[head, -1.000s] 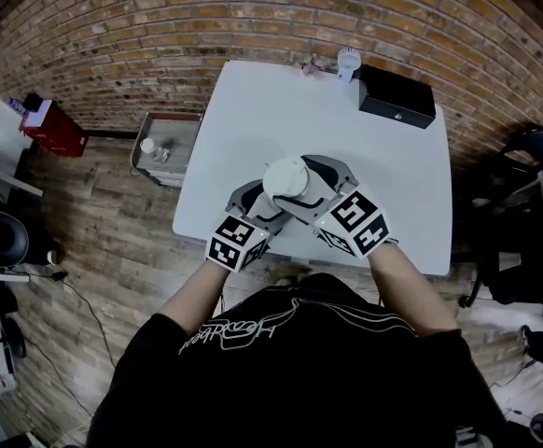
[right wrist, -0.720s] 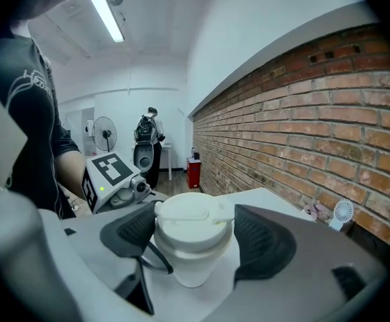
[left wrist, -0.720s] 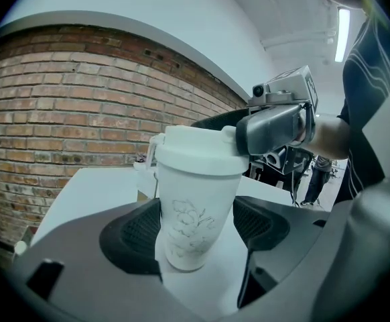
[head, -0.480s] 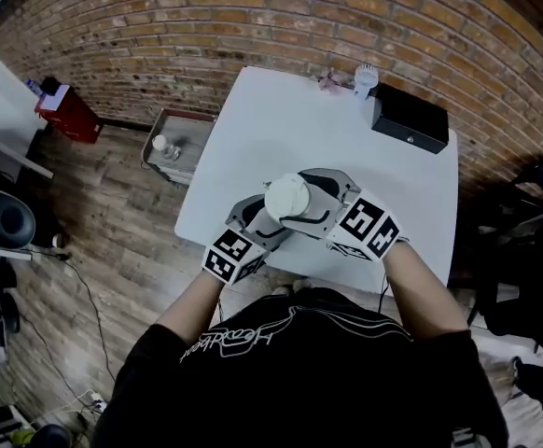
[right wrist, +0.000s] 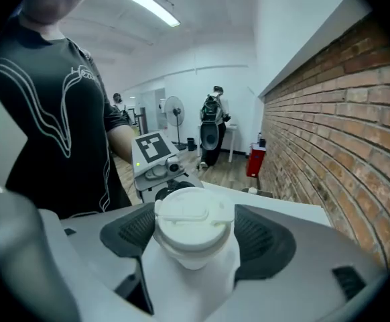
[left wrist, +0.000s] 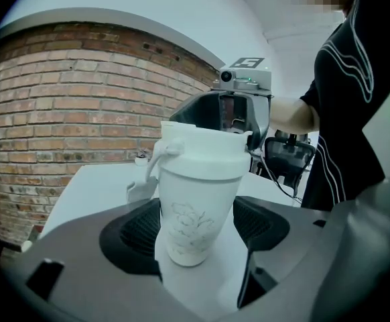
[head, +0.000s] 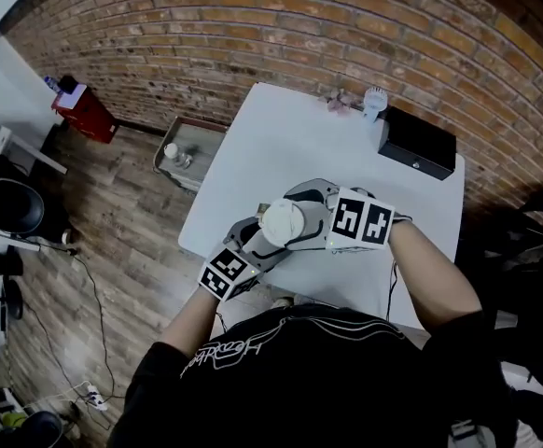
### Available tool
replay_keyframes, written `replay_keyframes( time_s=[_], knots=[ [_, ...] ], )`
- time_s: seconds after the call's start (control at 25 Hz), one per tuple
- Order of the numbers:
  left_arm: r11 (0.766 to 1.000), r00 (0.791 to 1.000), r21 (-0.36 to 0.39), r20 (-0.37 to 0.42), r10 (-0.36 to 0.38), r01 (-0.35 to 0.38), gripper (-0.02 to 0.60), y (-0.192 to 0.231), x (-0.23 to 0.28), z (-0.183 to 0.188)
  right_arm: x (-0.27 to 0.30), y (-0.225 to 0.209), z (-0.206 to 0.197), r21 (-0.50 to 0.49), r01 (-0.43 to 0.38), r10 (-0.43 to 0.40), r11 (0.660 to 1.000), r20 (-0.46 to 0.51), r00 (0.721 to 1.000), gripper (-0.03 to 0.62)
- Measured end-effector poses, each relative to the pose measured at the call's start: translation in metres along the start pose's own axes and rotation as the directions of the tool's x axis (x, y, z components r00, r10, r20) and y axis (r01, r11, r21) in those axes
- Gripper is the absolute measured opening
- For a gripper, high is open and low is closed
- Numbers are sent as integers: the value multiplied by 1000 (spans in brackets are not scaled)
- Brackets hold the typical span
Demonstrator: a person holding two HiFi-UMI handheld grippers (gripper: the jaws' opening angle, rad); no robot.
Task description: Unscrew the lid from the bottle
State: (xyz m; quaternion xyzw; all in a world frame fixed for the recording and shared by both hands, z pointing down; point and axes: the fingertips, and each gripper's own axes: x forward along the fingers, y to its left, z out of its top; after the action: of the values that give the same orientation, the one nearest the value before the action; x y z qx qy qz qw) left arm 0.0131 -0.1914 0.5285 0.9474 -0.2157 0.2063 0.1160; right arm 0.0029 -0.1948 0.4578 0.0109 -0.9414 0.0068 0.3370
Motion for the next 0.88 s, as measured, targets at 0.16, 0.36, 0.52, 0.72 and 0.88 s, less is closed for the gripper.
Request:
replay_keyframes(
  time_s=[0.16, 0.36, 0.52, 0.72, 0.88],
  knots=[
    [1000, 1000, 3, -2, -3, 3, 357, 0, 1, 1, -1, 2, -1, -102, -105, 98, 989, -71, 993, 362],
    [1000, 1000, 9, -18, 6, -6, 357, 0, 2, 0, 0, 2, -2, -149, -154, 138, 977, -107, 985, 362],
    [1000, 1000, 4, -17, 8, -8, 357, 0, 1, 0, -2, 2, 0, -153, -79, 69, 985, -68, 995, 375],
    [1000, 1000, 3, -11, 5, -5, 357, 1, 0, 0, -13, 7, 9, 5, 48, -48, 999, 124, 991, 430],
    [1000, 1000, -3, -10, 6, -6, 357, 1, -1, -1, -18, -6, 13, 148, 187, -216, 971, 218, 952, 382]
  ],
)
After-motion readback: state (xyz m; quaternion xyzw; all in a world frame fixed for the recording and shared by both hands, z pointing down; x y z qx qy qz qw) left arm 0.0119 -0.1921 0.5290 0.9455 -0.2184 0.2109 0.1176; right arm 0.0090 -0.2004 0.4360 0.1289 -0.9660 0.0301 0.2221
